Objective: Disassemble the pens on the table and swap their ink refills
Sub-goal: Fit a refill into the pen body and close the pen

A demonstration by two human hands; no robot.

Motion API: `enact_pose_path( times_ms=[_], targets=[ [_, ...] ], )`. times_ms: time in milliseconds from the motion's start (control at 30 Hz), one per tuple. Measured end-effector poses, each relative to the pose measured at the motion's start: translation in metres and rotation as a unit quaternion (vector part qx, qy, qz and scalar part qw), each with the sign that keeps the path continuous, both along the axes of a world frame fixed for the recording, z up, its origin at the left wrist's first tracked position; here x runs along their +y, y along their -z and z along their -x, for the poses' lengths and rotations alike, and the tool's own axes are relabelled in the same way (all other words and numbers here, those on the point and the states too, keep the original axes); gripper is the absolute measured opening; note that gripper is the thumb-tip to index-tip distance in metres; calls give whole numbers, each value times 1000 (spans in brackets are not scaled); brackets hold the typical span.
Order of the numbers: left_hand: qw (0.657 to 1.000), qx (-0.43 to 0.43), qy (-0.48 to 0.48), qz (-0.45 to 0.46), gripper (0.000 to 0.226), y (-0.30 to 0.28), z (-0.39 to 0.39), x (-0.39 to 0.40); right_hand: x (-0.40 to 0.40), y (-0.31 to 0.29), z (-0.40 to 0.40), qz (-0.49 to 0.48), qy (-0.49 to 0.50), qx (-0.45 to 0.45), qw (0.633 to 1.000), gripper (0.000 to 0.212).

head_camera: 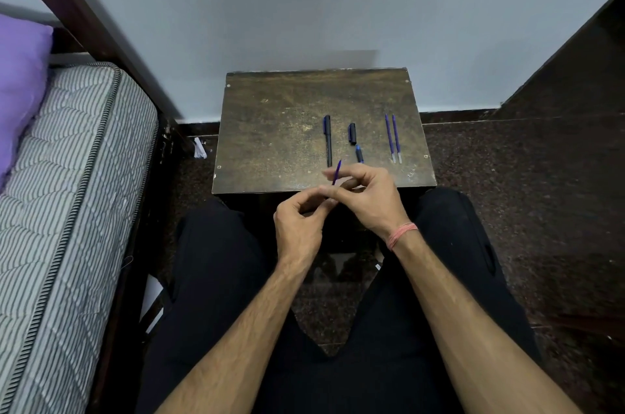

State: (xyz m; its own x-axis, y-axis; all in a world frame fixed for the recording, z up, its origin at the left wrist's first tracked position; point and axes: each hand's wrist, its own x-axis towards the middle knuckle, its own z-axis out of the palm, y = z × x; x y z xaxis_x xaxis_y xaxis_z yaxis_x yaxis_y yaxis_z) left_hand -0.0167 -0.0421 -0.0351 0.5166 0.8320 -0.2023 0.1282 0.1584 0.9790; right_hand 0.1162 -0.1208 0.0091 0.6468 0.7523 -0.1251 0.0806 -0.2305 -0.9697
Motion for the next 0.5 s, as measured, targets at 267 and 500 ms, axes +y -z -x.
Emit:
enact_pose_path(
  times_ms=[267, 500],
  targets=[
    [1000, 18, -4, -1, 23, 4, 1, 0, 2, 4, -8, -9, 50, 7, 999, 11],
    [1000, 5, -14, 11, 22, 8, -2, 1, 3, 5, -19, -26, 112, 4, 993, 20]
  ],
)
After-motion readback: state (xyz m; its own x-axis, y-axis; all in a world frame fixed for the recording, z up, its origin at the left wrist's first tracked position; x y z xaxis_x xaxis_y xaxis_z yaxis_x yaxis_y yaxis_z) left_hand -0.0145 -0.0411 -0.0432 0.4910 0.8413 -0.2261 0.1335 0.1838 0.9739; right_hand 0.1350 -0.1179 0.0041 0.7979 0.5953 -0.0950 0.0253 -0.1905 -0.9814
